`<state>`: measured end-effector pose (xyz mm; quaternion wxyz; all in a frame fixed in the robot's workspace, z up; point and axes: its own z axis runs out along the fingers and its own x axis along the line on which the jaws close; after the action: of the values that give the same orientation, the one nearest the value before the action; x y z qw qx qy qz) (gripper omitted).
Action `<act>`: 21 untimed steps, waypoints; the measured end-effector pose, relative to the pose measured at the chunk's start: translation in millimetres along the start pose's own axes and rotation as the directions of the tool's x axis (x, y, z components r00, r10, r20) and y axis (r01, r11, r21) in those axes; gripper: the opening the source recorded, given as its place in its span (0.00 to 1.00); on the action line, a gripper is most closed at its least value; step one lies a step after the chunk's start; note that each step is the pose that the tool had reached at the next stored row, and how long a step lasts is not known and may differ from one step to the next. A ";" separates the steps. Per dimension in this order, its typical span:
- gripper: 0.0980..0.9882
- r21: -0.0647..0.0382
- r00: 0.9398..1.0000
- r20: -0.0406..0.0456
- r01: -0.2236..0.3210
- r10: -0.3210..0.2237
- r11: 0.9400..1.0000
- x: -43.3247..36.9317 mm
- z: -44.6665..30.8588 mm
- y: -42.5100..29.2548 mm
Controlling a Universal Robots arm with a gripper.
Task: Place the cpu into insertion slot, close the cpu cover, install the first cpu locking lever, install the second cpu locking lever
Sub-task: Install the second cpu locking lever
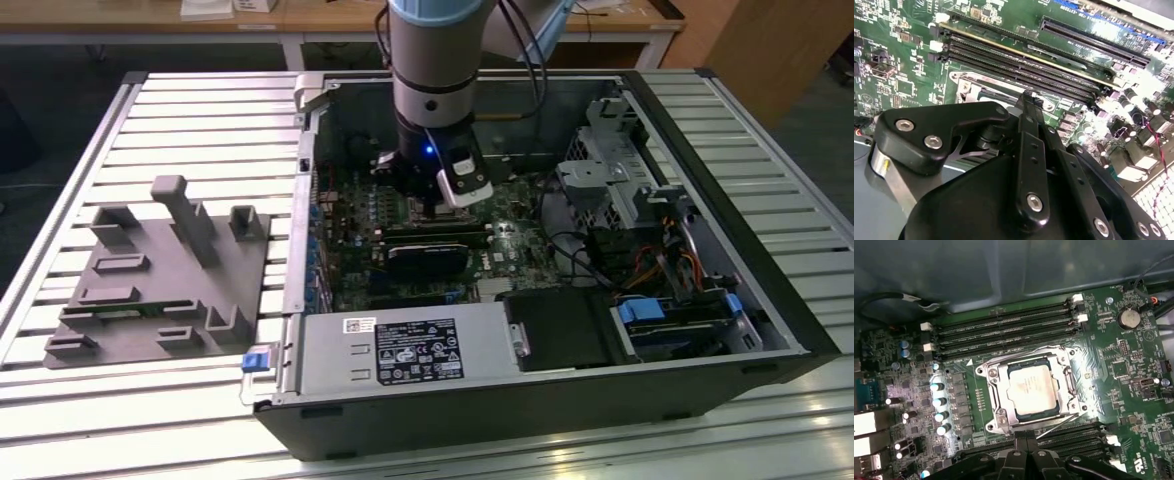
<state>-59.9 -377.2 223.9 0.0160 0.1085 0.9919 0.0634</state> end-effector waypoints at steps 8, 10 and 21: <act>0.01 -0.043 1.000 -0.010 -0.002 0.002 0.999 1.7 0.2 -14.8; 0.01 -0.061 1.000 -0.013 -0.003 0.002 0.998 2.7 0.9 -17.4; 0.01 -0.129 1.000 -0.029 0.000 -0.004 0.992 8.4 8.4 -32.0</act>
<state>-74.5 -405.3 211.3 0.0084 0.1054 0.9860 0.1289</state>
